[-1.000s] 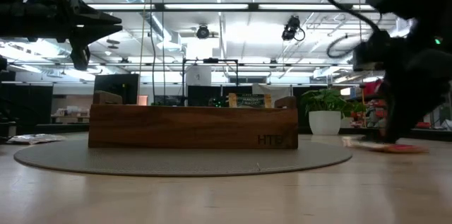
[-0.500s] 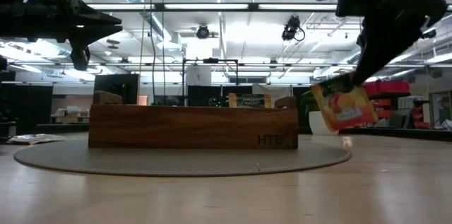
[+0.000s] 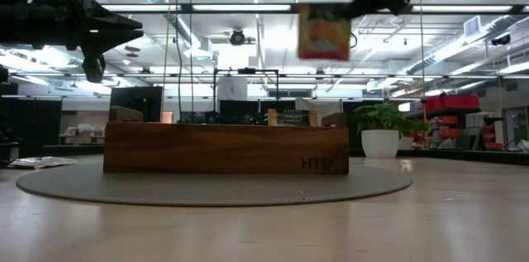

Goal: Pick & Place Tea
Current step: Put the orange tea bag into the right section of the wooden organizer

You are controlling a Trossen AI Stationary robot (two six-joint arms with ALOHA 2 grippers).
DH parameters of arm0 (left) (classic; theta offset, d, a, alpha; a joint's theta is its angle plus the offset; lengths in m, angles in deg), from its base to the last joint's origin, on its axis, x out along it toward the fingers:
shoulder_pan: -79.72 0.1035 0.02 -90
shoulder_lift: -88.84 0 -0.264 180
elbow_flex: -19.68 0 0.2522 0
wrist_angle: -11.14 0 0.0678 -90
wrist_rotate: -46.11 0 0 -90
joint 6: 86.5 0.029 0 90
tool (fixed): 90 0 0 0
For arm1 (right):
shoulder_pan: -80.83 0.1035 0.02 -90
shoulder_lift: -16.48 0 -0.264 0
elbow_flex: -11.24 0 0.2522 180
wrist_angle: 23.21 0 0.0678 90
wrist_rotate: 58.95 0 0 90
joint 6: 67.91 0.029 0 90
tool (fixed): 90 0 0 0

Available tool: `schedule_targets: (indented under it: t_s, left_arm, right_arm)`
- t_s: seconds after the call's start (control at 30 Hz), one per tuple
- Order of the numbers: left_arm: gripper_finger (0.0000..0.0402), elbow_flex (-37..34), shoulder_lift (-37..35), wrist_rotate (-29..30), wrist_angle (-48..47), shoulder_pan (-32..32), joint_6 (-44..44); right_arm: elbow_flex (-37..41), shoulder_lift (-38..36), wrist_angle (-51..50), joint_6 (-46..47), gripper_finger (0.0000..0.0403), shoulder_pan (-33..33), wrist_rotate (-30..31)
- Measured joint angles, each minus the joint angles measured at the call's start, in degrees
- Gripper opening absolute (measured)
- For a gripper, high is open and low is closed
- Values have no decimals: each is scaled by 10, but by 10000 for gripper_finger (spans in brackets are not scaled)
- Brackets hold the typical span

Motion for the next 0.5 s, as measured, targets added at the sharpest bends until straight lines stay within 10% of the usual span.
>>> schedule_targets:
  t_s: [0.5]
  left_arm:
    - [60,0,8,0,-1,0,0]
  right_arm:
    - [0,79,80,-113,0,-66,-135]
